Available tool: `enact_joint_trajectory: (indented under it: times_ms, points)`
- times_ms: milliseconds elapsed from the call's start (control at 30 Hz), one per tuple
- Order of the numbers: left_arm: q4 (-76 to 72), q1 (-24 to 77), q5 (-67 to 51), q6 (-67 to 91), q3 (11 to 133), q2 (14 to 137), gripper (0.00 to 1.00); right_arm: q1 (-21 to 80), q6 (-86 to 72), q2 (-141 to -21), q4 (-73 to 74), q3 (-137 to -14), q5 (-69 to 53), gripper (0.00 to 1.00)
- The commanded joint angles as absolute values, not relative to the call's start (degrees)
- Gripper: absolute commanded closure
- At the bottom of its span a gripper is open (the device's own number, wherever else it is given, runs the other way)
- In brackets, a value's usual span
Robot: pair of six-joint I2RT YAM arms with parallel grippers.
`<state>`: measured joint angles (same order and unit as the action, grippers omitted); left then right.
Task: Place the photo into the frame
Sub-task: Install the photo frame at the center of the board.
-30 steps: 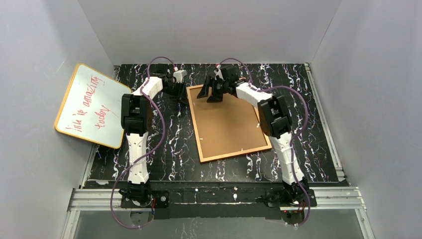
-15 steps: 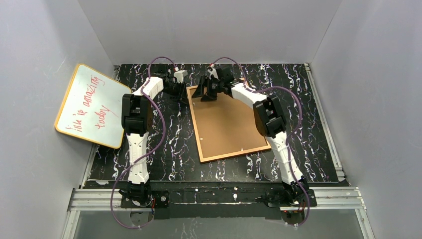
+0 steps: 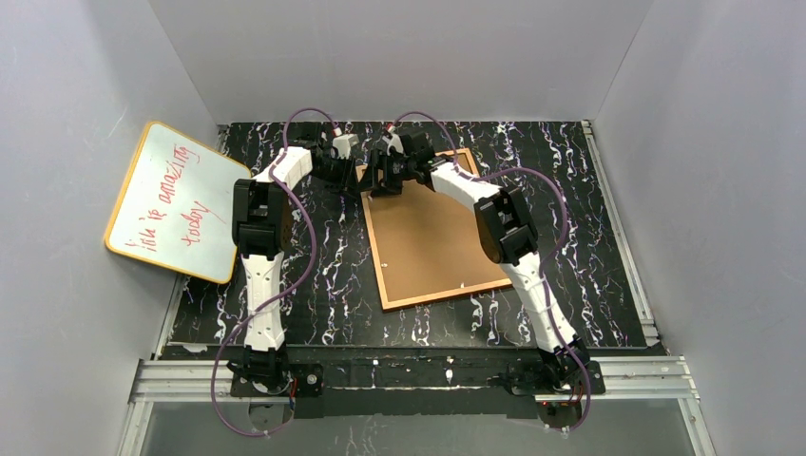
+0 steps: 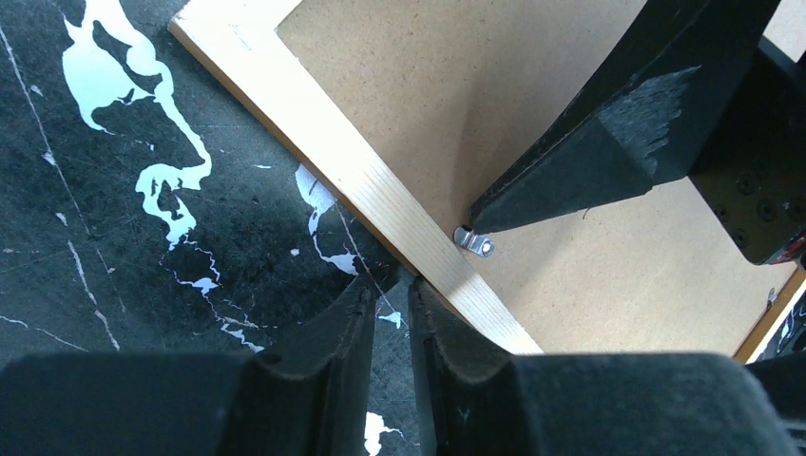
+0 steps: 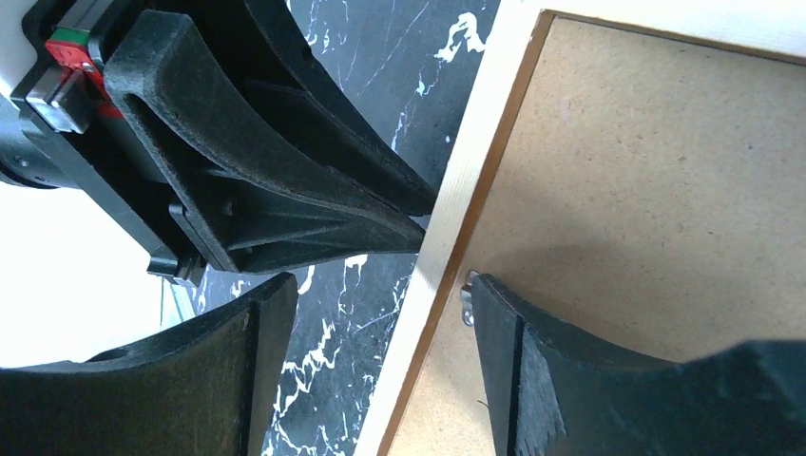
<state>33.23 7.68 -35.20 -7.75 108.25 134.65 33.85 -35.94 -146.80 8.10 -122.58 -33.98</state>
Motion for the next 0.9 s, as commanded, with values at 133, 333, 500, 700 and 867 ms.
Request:
enact_joint_trajectory:
  times_ms: [133, 333, 500, 700, 867]
  points:
    - [36.3, 8.8, -34.8, -8.8, 106.2, 134.8, 0.81, 35.2, -34.7, -148.5, 9.7, -122.1, -34.7, 0.25]
    - [36.3, 8.8, -34.8, -8.9, 106.4, 135.1, 0.82, 35.7, -35.1, -147.1, 8.3, -119.5, -35.4, 0.25]
    - [36.4, 8.9, -34.8, -8.9, 106.5, 135.1, 0.82, 35.8, -35.0, -146.8, 8.6, -119.4, -35.8, 0.26]
    - [36.3, 8.9, -34.9, -8.9, 106.4, 134.8, 0.82, 35.6, -34.2, -146.4, 8.9, -120.7, -36.0, 0.26]
    - [36.4, 8.9, -35.0, -9.0, 106.1, 134.3, 0.82, 32.9, -35.4, -144.8, 7.2, -121.3, -34.8, 0.25]
